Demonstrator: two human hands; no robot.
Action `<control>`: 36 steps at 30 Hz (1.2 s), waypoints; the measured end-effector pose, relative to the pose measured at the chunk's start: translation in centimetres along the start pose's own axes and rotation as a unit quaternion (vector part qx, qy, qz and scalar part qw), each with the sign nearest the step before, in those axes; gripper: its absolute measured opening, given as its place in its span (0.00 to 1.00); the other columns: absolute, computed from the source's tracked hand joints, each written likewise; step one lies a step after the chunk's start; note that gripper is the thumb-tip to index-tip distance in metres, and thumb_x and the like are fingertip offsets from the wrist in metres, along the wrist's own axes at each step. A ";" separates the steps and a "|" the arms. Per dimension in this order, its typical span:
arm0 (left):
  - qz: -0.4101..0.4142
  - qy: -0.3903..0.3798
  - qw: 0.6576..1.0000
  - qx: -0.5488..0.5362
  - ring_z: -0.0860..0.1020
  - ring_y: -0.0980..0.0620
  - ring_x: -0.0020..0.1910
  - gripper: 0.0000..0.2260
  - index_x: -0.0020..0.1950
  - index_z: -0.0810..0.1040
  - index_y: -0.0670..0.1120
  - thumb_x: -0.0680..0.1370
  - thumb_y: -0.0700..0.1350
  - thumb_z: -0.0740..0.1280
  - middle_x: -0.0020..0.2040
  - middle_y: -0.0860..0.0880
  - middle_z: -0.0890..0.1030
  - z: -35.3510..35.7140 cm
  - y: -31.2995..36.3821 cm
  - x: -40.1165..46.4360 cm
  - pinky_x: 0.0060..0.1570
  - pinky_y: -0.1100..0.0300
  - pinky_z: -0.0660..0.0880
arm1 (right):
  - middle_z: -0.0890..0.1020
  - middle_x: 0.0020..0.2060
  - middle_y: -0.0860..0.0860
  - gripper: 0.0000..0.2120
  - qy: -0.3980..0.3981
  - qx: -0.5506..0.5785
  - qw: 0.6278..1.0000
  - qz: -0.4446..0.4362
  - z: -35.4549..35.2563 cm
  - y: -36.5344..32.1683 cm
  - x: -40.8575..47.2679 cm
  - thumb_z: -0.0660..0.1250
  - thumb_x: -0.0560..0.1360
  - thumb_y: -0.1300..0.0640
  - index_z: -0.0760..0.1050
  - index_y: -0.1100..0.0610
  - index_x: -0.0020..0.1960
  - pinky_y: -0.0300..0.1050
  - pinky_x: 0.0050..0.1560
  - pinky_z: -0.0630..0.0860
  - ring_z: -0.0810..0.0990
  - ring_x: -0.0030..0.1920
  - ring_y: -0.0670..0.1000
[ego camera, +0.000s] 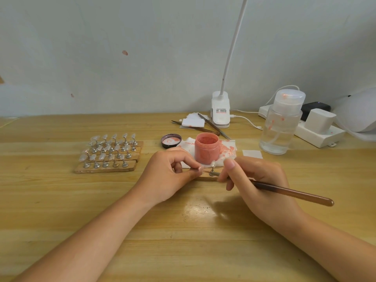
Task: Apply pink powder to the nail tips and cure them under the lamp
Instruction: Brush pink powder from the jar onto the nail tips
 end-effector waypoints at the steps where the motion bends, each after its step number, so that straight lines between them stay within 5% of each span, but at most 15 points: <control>1: -0.001 0.002 1.000 0.005 0.64 0.59 0.25 0.07 0.35 0.80 0.47 0.68 0.36 0.73 0.35 0.54 0.77 0.0 0.0 0.0 0.29 0.72 0.62 | 0.76 0.27 0.38 0.18 0.017 -0.002 1.000 0.002 -0.3 0.0 0.1 0.59 0.75 0.47 0.79 0.55 0.34 0.32 0.32 0.72 0.78 0.31 0.42; 6: -0.027 0.030 0.998 0.038 0.63 0.59 0.24 0.07 0.33 0.79 0.49 0.67 0.40 0.75 0.26 0.54 0.68 -0.6 -0.7 0.0 0.26 0.72 0.59 | 0.81 0.33 0.43 0.12 0.073 0.025 0.997 0.026 -1.4 0.5 0.2 0.66 0.73 0.45 0.79 0.53 0.40 0.46 0.33 0.76 0.80 0.34 0.45; 13: -0.065 0.030 0.997 0.019 0.63 0.59 0.21 0.10 0.30 0.77 0.52 0.65 0.42 0.76 0.20 0.56 0.65 -0.6 -1.3 0.5 0.23 0.72 0.58 | 0.83 0.35 0.43 0.04 0.086 0.045 0.995 0.022 -1.7 0.4 0.2 0.63 0.73 0.47 0.76 0.45 0.43 0.33 0.38 0.75 0.81 0.35 0.42; 19: -0.067 0.002 0.998 0.016 0.63 0.59 0.22 0.09 0.31 0.77 0.52 0.65 0.43 0.76 0.19 0.58 0.67 0.4 -1.4 0.6 0.23 0.72 0.59 | 0.81 0.33 0.41 0.09 0.081 -0.016 0.996 0.024 -1.7 0.3 0.3 0.60 0.74 0.45 0.77 0.45 0.40 0.58 0.45 0.75 0.80 0.36 0.42; 25: -0.067 -0.006 0.998 0.019 0.64 0.61 0.21 0.08 0.32 0.77 0.51 0.65 0.43 0.76 0.20 0.61 0.71 0.8 -1.4 0.8 0.24 0.73 0.60 | 0.81 0.31 0.43 0.14 0.075 -0.072 0.994 0.013 -1.6 0.4 0.5 0.61 0.73 0.44 0.79 0.51 0.38 0.48 0.46 0.72 0.78 0.38 0.43; 29: -0.060 -0.013 0.998 0.030 0.67 0.63 0.23 0.09 0.32 0.76 0.52 0.65 0.44 0.76 0.25 0.64 0.75 1.1 -1.4 0.8 0.27 0.73 0.62 | 0.76 0.36 0.33 0.04 0.071 -0.151 0.986 0.000 -1.1 0.3 0.7 0.67 0.71 0.48 0.77 0.48 0.41 0.46 0.50 0.69 0.76 0.42 0.42; 32: -0.064 -0.015 0.997 0.028 0.68 0.63 0.26 0.07 0.33 0.78 0.51 0.65 0.45 0.76 0.29 0.63 0.78 1.1 -1.7 0.9 0.29 0.73 0.64 | 0.73 0.38 0.35 0.08 0.059 -0.221 0.973 -0.027 -0.4 0.2 0.6 0.72 0.67 0.51 0.78 0.52 0.44 0.43 0.55 0.63 0.73 0.46 0.42; 36: -0.052 -0.016 0.997 0.047 0.66 0.62 0.22 0.07 0.36 0.78 0.52 0.65 0.47 0.76 0.21 0.65 0.72 0.9 -1.2 0.7 0.24 0.73 0.61 | 0.74 0.39 0.35 0.12 0.017 -0.272 0.962 -0.029 0.5 0.6 0.4 0.74 0.67 0.49 0.77 0.51 0.48 0.45 0.64 0.53 0.71 0.50 0.42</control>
Point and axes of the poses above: each hand's wrist, its own x-axis towards the middle knuckle, its own z-axis out of the palm, y = z × x, the point moved 10 cm from there along x, towards the middle knuckle
